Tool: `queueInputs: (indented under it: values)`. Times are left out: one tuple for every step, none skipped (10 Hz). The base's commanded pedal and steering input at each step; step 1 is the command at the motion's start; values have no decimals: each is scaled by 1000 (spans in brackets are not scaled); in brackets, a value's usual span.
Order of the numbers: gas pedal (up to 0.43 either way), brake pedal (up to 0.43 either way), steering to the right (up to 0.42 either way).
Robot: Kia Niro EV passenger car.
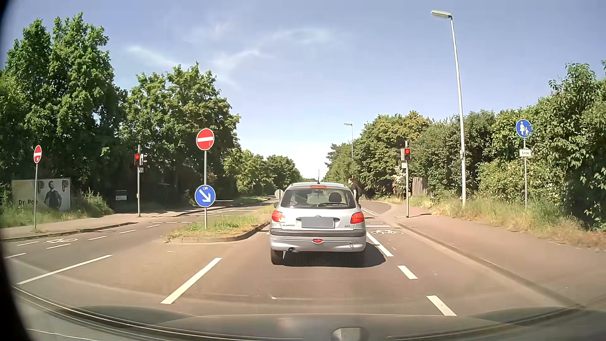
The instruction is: Follow the waypoints while adhering to traffic rules and regulations
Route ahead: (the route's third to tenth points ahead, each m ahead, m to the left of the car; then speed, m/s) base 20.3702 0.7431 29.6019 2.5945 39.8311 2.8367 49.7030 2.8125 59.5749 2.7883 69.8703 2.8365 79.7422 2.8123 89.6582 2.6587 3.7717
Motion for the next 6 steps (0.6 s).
queueInputs:
  values:
    - [0, 366, -1]
    - [0, 366, -1]
    - [0, 366, -1]
    - [0, 366, -1]
    - [0, 366, -1]
    - [0, 366, -1]
